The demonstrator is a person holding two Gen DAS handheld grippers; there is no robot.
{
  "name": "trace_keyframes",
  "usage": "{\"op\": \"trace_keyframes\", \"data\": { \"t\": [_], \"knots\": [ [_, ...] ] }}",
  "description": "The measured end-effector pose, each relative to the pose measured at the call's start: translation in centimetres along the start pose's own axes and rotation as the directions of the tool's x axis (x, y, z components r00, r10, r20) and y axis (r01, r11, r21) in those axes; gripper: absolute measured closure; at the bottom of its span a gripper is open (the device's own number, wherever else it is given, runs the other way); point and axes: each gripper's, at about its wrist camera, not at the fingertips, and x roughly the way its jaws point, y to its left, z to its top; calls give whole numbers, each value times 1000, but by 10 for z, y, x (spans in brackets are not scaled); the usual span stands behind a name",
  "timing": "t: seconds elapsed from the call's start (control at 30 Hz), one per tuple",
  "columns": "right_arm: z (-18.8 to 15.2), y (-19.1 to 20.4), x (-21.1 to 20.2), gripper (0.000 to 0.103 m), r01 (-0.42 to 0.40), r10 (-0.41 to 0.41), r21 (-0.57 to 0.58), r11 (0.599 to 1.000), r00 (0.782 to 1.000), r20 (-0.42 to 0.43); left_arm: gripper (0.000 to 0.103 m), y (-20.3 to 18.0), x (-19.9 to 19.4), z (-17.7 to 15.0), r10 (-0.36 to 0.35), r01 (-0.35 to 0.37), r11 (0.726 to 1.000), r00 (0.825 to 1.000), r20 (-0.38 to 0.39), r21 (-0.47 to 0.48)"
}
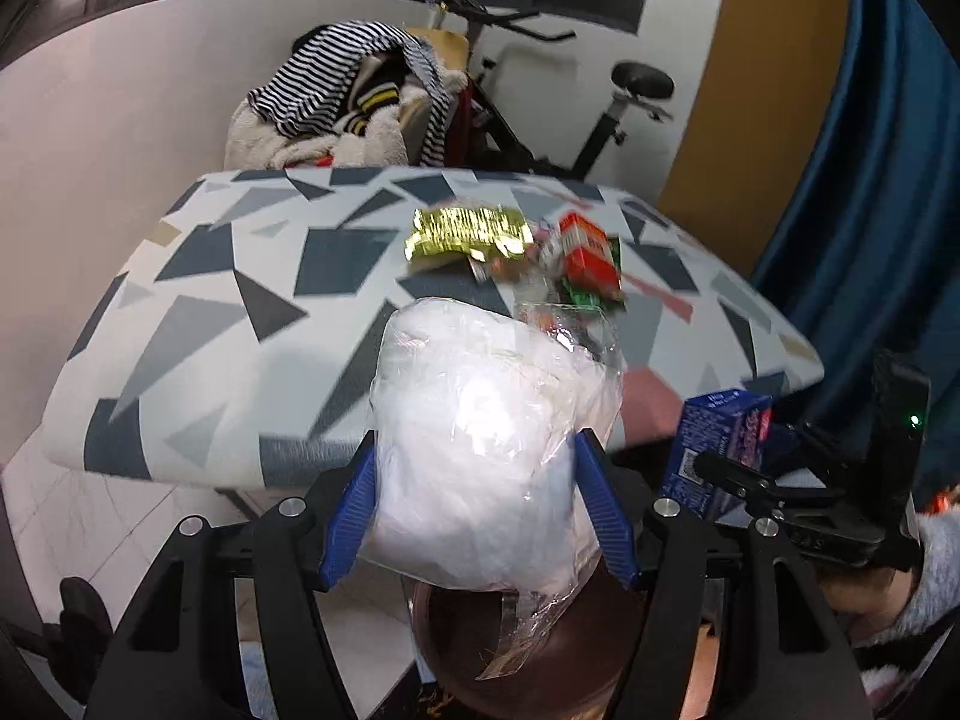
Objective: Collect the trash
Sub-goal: 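Carry the white bag with the left gripper over the brown bucket and release it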
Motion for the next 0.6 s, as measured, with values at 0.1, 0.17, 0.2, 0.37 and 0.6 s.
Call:
{"op": "trace_keyframes", "data": {
  "t": [0.1,0.17,0.2,0.37,0.6],
  "knots": [
    [-13,-4,4,25,7,-6,16,1000,1000,-14,40,-3,7,-15,-19,19,1000,1000,-24,8],
    [-15,-7,2,25,5,-5,35,999,1000,-4,40,-6,14,-28,-21,21,1000,999,-34,7],
    [-16,-7,1,25,4,-4,36,999,1000,1,40,-7,18,-34,-17,17,1000,999,-39,6],
    [-23,-3,-4,25,-8,8,4,1000,1000,0,40,-13,33,-61,-43,43,999,997,-66,-14],
    [-26,-4,-9,25,-6,6,-8,1000,1000,5,40,-24,63,-94,-56,66,996,989,-137,67]
  ]
}}
